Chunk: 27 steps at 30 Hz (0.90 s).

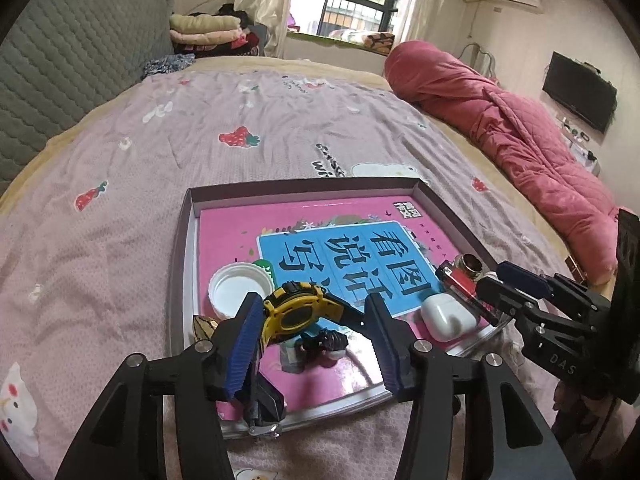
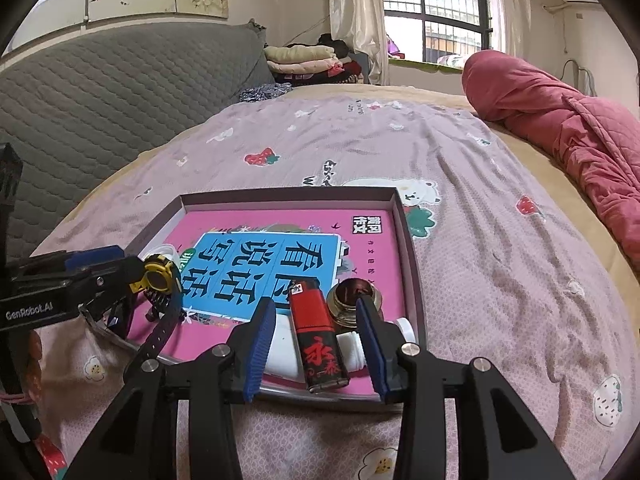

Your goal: Organize rigid objects

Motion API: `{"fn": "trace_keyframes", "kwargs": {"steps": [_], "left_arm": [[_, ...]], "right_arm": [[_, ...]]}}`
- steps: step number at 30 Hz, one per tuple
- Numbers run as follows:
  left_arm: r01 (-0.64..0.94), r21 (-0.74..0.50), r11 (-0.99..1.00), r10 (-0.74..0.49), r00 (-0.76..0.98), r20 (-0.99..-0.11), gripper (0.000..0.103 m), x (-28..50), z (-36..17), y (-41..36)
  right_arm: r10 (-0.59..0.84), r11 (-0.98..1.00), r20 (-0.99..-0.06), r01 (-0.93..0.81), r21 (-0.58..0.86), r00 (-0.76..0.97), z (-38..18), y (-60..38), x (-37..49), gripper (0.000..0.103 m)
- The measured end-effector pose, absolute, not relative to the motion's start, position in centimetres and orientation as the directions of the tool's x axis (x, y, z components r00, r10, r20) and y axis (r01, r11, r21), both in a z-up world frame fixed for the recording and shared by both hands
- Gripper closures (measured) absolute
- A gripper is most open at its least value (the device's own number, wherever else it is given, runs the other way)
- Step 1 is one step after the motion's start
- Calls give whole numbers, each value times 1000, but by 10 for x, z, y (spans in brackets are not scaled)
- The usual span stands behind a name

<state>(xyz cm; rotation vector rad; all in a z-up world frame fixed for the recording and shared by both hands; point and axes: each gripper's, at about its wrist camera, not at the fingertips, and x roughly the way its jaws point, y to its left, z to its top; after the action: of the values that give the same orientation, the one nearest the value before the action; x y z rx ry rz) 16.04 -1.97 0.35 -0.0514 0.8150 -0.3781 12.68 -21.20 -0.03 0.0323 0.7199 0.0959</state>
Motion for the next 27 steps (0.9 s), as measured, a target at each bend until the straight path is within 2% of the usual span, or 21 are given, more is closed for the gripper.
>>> {"fn": "trace_keyframes", "kwargs": {"steps": [3,14,17,20,27], "left_arm": [[318,-176,932,-346,627,-698,49,156,5,-23],[317,-136,939,-317,640,-700,48,136,7,-26],[295,-123,948,-293,648,-703,43,130,7,-24],[277,-133,952,-287,651,-703,38,123,7,-20],[255,-112,960,-259,673,-692,36,109,13,-12]], "right_arm": [[90,996,-653,-60,68,752,2,-214,125,54],[55,998,-639,-41,37,767,4,-208,108,53],[33,999,-629,-39,4,777,7,-202,99,52],[18,999,-629,-43,-24,777,7,-196,92,42],[6,999,-650,-31,-27,760,4,-187,76,42]]}}
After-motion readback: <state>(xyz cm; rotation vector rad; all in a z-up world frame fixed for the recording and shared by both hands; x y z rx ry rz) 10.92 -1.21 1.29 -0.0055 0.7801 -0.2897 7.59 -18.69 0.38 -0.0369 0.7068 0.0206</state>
